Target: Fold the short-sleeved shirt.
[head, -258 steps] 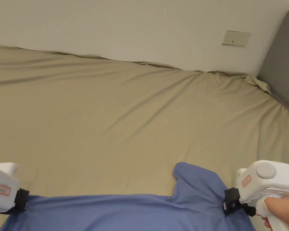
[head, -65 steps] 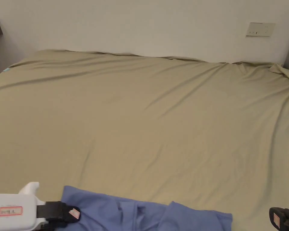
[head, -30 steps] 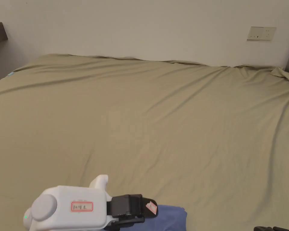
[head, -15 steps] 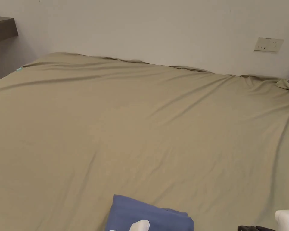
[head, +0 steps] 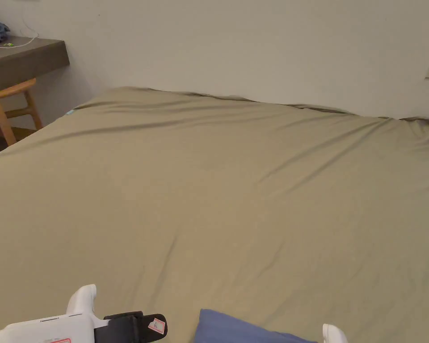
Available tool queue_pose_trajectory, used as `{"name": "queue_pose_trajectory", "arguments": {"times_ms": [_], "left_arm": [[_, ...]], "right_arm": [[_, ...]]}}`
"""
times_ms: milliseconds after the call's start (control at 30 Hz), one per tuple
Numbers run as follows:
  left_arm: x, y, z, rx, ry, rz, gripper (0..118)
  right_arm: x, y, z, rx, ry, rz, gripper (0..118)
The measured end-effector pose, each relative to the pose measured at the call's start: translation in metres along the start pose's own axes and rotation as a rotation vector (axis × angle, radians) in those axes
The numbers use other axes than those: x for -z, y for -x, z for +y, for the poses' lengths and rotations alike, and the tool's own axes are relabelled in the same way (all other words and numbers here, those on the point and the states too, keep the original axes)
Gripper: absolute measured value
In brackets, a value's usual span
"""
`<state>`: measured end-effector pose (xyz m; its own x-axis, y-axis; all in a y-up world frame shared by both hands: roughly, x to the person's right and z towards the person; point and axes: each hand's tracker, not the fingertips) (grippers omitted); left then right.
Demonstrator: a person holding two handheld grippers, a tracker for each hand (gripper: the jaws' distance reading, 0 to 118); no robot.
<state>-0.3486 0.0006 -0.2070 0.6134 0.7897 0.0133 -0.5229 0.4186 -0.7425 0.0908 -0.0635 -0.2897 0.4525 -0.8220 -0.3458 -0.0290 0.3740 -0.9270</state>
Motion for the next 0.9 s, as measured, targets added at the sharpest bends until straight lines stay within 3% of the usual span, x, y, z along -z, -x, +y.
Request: {"name": "queue_pose_trajectory", "arguments": {"times_ms": [67, 100, 133, 167, 200, 267, 300, 400, 533, 567, 600, 633, 667, 700, 733, 800, 900], "left_arm": [[0.012, 0.015, -0.002, -0.049, 0.037, -0.025, 5], [0.021, 0.023, -0.003, -0.092, 0.064, -0.041, 5], [0.028, 0.028, -0.005, -0.13, 0.097, -0.06, 5], [0.037, 0.032, -0.007, -0.165, 0.125, -0.073, 11], [0.044, 0.034, -0.009, -0.144, 0.153, -0.065, 33], [0.057, 0.03, -0.017, -0.043, 0.188, -0.039, 102], [0.069, 0.029, -0.022, 0.021, 0.246, -0.027, 114], [0.09, 0.033, -0.033, -0.061, 0.303, -0.177, 114], [0.123, 0.04, -0.048, -0.295, 0.35, -0.279, 114], [0.132, 0.036, -0.045, -0.276, 0.371, -0.307, 108], [0.136, 0.034, -0.046, -0.28, 0.381, -0.261, 79], [0.136, 0.034, -0.046, -0.258, 0.365, -0.242, 22], [0.135, 0.034, -0.047, -0.206, 0.344, -0.191, 15], [0.135, 0.036, -0.049, -0.136, 0.325, -0.039, 15], [0.134, 0.041, -0.051, -0.151, 0.326, -0.027, 15], [0.127, 0.042, -0.054, -0.301, 0.294, -0.187, 15], [0.115, 0.038, -0.039, -0.169, 0.28, -0.146, 15]], "right_arm": [[0.011, -0.017, -0.005, 0.004, 0.056, -0.152, 3], [0.01, -0.028, -0.008, 0.028, 0.068, -0.154, 3], [0.001, -0.036, -0.01, 0.085, 0.018, -0.023, 3], [-0.007, -0.04, -0.011, 0.128, -0.022, 0.009, 3], [-0.012, -0.041, -0.014, 0.094, 0.001, -0.043, 3], [-0.018, -0.045, -0.015, 0.069, 0.003, -0.032, 3], [-0.019, -0.048, -0.014, 0.072, 0.005, -0.034, 3], [-0.019, -0.046, -0.014, 0.086, 0.004, -0.014, 3], [-0.018, -0.046, -0.015, 0.073, 0.0, -0.007, 3], [-0.019, -0.045, -0.015, 0.069, -0.003, -0.007, 3], [-0.02, -0.041, -0.015, 0.067, -0.008, -0.014, 3], [-0.02, -0.04, -0.016, 0.066, -0.014, -0.022, 3], [-0.021, -0.038, -0.016, 0.064, -0.019, -0.027, 3], [-0.022, -0.035, -0.016, 0.057, -0.029, -0.037, 3], [-0.023, -0.034, -0.016, 0.047, -0.038, -0.05, 3], [-0.025, -0.028, -0.015, 0.008, -0.047, -0.071, 3], [-0.033, -0.016, -0.013, -0.011, -0.075, -0.107, 3]]}}
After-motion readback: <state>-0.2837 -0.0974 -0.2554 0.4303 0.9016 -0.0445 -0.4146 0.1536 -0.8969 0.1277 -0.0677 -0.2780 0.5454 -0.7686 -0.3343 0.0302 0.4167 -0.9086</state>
